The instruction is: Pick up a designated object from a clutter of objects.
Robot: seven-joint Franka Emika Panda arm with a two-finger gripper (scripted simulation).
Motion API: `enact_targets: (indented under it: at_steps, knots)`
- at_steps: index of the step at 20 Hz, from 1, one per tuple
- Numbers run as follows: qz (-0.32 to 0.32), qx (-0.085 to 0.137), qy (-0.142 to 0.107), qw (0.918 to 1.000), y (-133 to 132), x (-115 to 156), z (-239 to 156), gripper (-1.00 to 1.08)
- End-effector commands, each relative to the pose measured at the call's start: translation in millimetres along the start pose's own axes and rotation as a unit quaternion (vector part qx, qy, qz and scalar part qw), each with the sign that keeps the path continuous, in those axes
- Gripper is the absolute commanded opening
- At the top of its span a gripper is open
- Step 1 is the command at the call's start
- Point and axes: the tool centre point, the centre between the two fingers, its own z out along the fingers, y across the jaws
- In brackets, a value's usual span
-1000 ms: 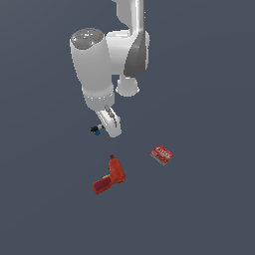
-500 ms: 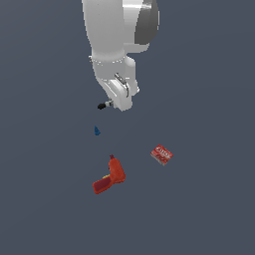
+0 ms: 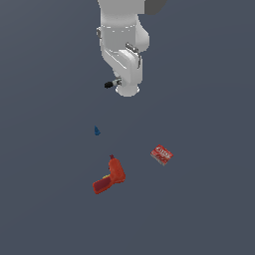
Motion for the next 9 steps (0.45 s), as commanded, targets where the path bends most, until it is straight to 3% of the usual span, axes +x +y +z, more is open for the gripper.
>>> enact_targets:
  at_steps: [1,9]
  knots:
    - [0.0,0.0,0.0,1.0,3,-8,-11,-1.0]
    - [0.0,0.0,-0.001,1.0,7,-18,-25,-1.0]
